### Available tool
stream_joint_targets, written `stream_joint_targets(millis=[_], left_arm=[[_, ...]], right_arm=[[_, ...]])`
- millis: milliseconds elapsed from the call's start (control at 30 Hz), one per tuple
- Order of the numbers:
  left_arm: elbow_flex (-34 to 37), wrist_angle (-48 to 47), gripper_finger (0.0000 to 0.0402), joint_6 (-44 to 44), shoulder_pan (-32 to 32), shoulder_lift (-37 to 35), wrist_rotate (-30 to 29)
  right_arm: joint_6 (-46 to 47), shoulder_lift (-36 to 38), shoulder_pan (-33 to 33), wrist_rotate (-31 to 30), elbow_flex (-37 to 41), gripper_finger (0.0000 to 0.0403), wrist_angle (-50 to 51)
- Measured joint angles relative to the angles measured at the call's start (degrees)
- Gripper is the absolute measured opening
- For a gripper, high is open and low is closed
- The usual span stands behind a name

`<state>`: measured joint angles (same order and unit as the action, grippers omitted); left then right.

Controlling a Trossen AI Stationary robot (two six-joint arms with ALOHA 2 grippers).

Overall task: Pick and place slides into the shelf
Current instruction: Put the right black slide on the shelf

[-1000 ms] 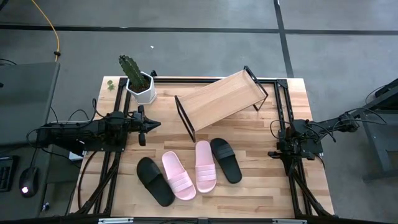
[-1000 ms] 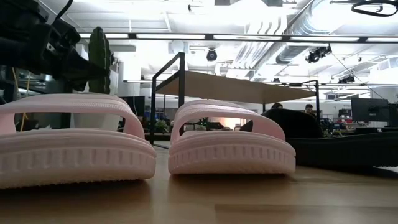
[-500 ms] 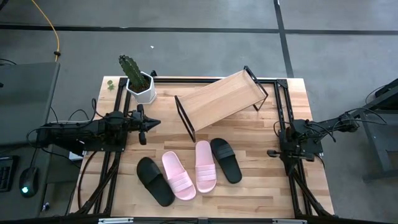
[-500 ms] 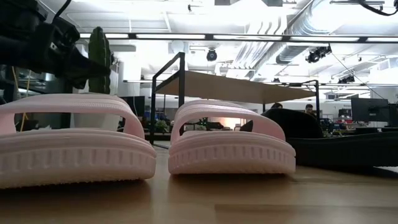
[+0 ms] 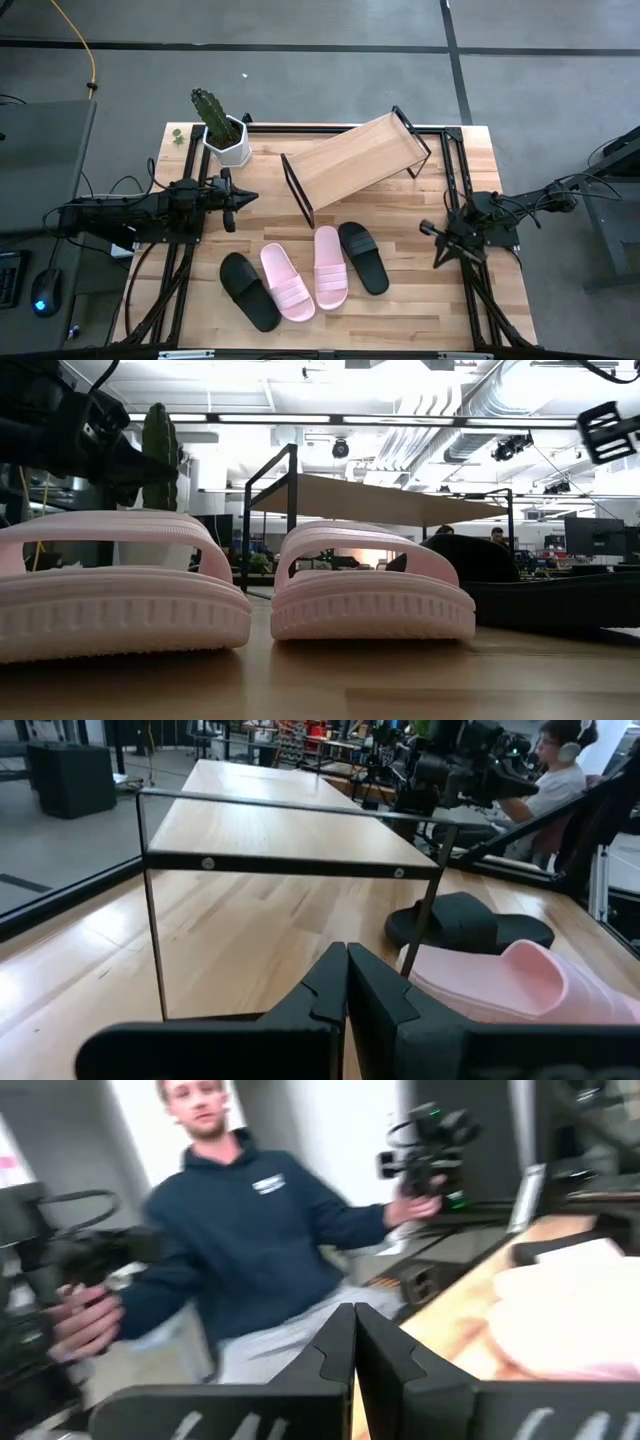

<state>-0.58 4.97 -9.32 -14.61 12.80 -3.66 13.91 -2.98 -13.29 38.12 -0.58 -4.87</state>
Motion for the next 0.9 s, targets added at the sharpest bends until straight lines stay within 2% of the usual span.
stream_joint_targets(millis=[233,400,667,767,900], left_arm=[[0.0,-1.5,0.0001,-2.4,0.0,0.2,1.6],[0.0,1.0,0.0001,-3.8,0.0,0.2,1.6],[0.0,2.6,0.0001,-12.0,0.0,0.2,1.6],[0.0,2.8,0.0001,-12.2,0.0,0.2,1.5],[0.0,5.0,0.0001,-12.6,0.0,0.2,1.9]], right_arm=[[0.1,0.0,0.0,-12.2,0.0,0.0000,-5.4],[0.1,0.0,0.0,-23.7,0.0,0.0000,-8.8],[0.0,0.0,0.0,-42.9,0.0,0.0000,-7.9],[0.2,0.0,0.0,-46.3,0.0,0.0000,-7.7],[0.9,0.0,0.0,-46.7,0.0,0.0000,-8.4]])
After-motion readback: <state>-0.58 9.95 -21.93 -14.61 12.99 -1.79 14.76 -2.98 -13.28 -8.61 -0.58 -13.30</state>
